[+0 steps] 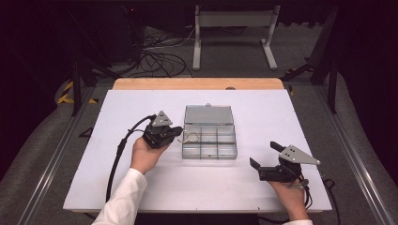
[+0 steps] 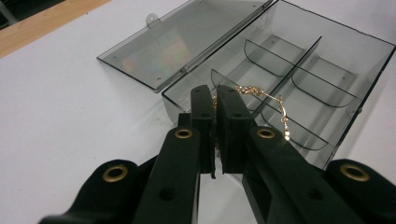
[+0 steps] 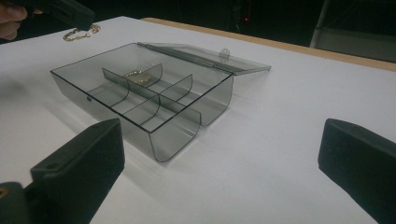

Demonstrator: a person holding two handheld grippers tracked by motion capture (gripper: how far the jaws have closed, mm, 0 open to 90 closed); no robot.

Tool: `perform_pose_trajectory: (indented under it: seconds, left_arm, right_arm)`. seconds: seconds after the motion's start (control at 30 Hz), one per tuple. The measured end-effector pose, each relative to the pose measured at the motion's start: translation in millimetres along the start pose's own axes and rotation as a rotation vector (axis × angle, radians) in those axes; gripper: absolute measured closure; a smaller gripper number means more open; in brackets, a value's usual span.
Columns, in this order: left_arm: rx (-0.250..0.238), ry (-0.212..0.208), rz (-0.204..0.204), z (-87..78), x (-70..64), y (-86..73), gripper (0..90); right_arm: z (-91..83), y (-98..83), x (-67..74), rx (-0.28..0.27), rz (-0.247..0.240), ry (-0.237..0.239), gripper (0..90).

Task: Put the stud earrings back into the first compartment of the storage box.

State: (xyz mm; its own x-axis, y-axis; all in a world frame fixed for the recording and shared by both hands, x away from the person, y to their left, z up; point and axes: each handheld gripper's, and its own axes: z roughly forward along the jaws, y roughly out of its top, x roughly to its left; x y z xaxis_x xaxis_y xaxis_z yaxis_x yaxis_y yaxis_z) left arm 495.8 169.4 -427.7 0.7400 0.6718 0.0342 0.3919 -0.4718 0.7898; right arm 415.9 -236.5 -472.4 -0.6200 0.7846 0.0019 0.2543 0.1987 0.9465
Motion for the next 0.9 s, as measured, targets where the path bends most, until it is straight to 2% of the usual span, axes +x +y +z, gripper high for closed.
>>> perform_pose_trajectory:
  seconds: [0.13, 0.33, 0.43, 0.47, 0.63, 0.9]
  left_arm:
    - [0.009, 0.008, 0.009, 5.3, 0.7, 4.0, 86.4]
    - [0.008, 0.002, -0.001, 17.2, 0.0, 5.5, 86.4]
    - [0.011, 0.011, -0.001, 21.9, 0.7, 6.0, 86.4]
    - [0.006, 0.010, -0.013, 24.5, 0.2, 6.2, 86.4]
    - [0.009, 0.029, -0.008, 32.1, 1.3, 8.1, 86.4]
    - [0.012, 0.038, -0.039, 43.4, 3.2, 5.9, 86.3]
  right_arm:
    - [0.1, 0.0, 0.0, 0.002, 0.000, 0.000, 1.4]
    - [0.5, 0.0, 0.0, 0.000, 0.006, -0.002, 1.4]
    - [0.4, -0.1, -0.5, 0.005, 0.000, -0.002, 1.3]
    - [0.5, -0.1, -0.6, 0.005, -0.002, -0.003, 1.3]
    - [0.6, -0.3, -0.9, 0.006, -0.001, -0.004, 1.3]
    - [0.9, -0.4, -1.3, 0.005, 0.006, -0.006, 1.4]
